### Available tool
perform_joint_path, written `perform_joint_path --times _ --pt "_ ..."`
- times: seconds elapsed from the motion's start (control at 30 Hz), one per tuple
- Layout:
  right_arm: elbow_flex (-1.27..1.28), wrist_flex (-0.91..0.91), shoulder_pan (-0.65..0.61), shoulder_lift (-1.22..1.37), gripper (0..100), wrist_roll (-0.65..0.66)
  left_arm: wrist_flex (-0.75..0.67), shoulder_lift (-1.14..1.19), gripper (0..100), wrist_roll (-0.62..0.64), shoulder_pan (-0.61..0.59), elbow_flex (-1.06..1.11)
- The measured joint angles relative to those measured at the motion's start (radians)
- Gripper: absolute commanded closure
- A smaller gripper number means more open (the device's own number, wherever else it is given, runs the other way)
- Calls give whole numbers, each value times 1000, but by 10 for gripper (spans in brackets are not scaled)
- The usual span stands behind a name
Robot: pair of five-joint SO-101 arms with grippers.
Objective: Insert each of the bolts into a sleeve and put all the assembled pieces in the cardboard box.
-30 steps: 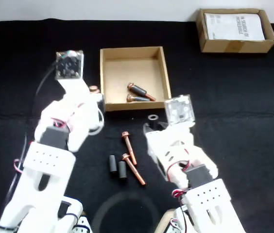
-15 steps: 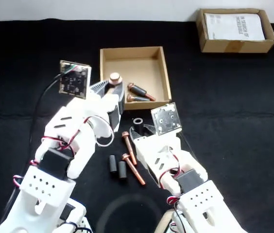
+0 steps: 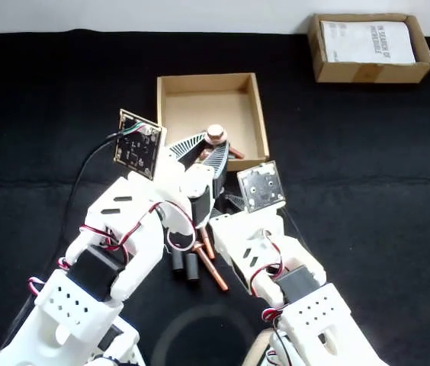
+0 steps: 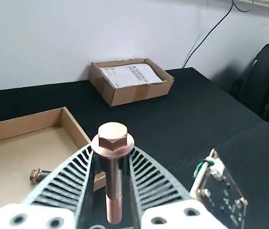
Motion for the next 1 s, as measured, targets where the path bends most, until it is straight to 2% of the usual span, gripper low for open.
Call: perform_joint_path --times 0.33,0.83,1.0 --pt "0 0 0 -94 991 0 -117 89 992 0 -103 109" --pt "0 41 -2 -114 991 0 -121 100 992 52 -58 51" --pt "0 41 -2 -114 991 0 -68 100 992 52 -43 14"
